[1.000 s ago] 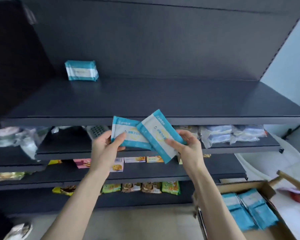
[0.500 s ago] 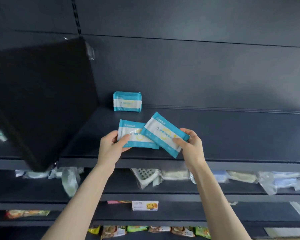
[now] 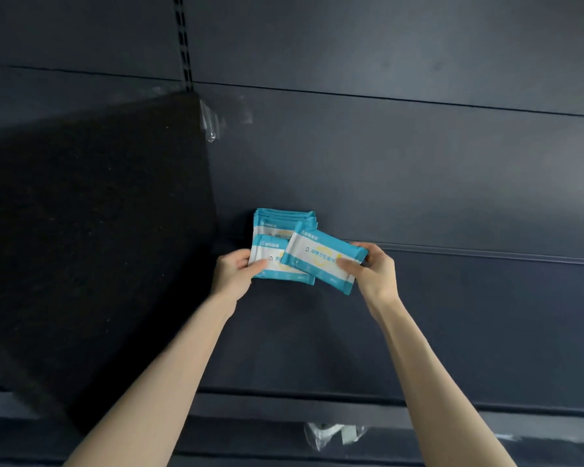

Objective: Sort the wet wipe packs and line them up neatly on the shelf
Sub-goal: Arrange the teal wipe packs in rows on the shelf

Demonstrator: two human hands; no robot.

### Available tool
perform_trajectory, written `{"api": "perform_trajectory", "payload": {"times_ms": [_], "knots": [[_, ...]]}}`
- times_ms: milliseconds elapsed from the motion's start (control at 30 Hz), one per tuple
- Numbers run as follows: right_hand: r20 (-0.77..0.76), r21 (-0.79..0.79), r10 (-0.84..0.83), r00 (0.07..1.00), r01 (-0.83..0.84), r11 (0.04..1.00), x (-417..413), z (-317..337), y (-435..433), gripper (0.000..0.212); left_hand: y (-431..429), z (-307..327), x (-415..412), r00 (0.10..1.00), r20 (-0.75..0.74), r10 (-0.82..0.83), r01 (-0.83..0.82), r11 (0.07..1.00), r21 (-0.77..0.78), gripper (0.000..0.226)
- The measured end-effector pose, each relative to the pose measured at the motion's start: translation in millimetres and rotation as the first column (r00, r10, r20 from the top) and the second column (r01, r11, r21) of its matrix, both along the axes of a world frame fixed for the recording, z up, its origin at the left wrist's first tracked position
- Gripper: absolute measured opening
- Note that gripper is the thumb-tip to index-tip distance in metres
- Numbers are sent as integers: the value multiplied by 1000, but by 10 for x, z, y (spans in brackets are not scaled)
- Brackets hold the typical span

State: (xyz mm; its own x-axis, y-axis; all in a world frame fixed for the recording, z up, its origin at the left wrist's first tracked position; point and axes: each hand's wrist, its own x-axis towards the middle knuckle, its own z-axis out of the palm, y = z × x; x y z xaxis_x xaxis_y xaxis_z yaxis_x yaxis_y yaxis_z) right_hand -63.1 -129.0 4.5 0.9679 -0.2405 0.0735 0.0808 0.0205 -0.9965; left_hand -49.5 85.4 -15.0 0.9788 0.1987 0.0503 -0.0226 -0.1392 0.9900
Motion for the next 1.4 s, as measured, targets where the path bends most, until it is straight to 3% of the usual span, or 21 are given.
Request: {"api": "perform_trajectory", "payload": {"times_ms": [233,333,533,700,833,967,1233,1300,1400], "knots": [[-2,-104,8,1000,-8,995,626,-95,39,32,83,-113,570,997,-58,-54,50,997,-60,9],[4,-175,30,1000,-29,984,805,-153,97,32,104,-158,647,995,-57,-76,71,993,-93,27],[32,-409,19,999,-4,913,957,-295,319,29,103,-192,706,994,28,-109,108,994,28,21],[61,-491,-14,998,42,870,965,-322,438,28,146,-238,797,990,113,-82,56,974,218,18],[100,-556,2,995,54,829,894,-335,521,61,216,-310,868,987,159,-34,-34,913,406,26],[65,-704,74,995,-7,710,854,-372,498,95,235,-386,899,975,216,-51,-56,884,464,29],[31,-741,68,997,-22,672,883,-385,505,92,186,-385,888,973,225,-49,-62,885,462,17],[29,-757,72,997,-25,653,886,-382,512,90,183,-382,884,973,230,-10,-105,871,480,27],[23,-781,82,996,-33,624,908,-359,519,89,182,-356,889,977,206,61,-154,867,473,63]]}}
